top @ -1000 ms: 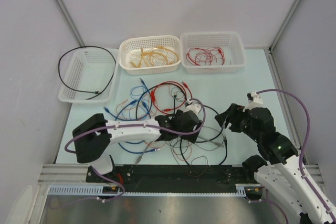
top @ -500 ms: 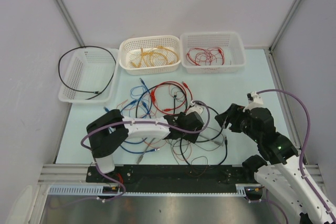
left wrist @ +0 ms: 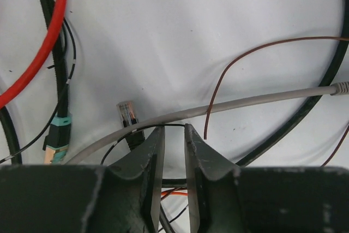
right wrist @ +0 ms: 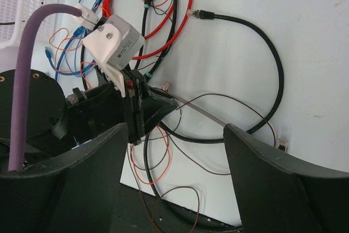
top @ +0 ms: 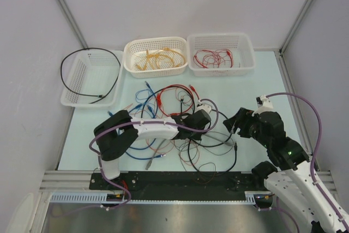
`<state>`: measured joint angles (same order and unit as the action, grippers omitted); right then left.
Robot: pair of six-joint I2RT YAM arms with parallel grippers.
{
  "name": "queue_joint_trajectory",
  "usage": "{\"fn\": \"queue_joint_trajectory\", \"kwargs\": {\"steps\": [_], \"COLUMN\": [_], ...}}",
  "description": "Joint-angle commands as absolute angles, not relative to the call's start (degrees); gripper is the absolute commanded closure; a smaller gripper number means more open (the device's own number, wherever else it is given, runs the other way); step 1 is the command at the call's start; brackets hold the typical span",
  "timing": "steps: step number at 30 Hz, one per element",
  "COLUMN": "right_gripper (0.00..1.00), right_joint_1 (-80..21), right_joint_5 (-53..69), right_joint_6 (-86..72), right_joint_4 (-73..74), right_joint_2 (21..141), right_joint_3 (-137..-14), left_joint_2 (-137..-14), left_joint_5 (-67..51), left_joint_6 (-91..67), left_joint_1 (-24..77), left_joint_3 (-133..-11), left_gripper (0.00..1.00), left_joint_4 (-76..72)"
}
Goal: Untangle the cables
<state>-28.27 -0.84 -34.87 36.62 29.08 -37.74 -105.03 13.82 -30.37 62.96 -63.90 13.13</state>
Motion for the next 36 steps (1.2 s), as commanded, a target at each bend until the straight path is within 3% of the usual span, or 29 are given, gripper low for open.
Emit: {"fn": "queue_joint_trajectory", "kwargs": {"steps": [1,4,5,6,9,12,13,16,18,29,36], "right_gripper": [0.24,0.24,0.24,0.24,0.24,0.24,0.24,0.24,0.24,0.24,0.24], "right_joint_1": [-28.1,-28.1,-28.2,-28.1,-28.1,-28.1,-28.1,-28.1,-28.1,-28.1,-28.1], "right_joint_5": [-1.4,-1.4,-1.2,-1.2,-1.3,-1.3,-1.2,-1.1,-1.1,-1.1,-1.2], "right_joint_6": [-34.2,-34.2,-34.2,-34.2,-34.2,-34.3,-34.3,-34.3,-34.3,-34.2,-34.2], "right_joint_4": [36.8,36.7,36.7,36.7,36.8,36.7,36.8,36.7,36.9,36.9,37.0], "right_joint_2": [28.9,29.1,29.0,29.0,28.7,28.6,28.6,28.5,28.2,27.9,28.0], "right_joint_3": [-39.7,-39.7,-39.7,-39.7,-39.7,-39.7,-39.8,-39.7,-39.7,-39.7,-39.8], "left_joint_2": [-106.0,-105.1,-104.7,-103.1,-99.4,-97.0,-96.8,-97.1,-98.1,-101.1,-101.8], "left_joint_5": [13.3,14.3,14.6,14.9,15.7,16.7,16.9,17.2,16.2,14.0,14.4], "left_joint_6": [-29.4,-28.7,-28.7,-28.5,-28.3,-28.6,-28.9,-30.8,-33.1,-34.6,-35.2], "left_joint_1": [62.8,62.8,62.8,62.8,62.8,62.8,62.8,62.6,62.0,60.8,60.3], "left_joint_3": [-65.7,-65.7,-65.7,-65.7,-65.6,-65.7,-65.7,-65.8,-65.7,-66.3,-63.2], "left_gripper": [0.74,0.81,0.93,0.98,1.00,0.86,0.66,0.42,0.32,0.26,0.28], "left_joint_4": [11.8,11.9,12.0,12.1,12.3,13.0,13.1,13.4,13.4,14.9,15.8]}}
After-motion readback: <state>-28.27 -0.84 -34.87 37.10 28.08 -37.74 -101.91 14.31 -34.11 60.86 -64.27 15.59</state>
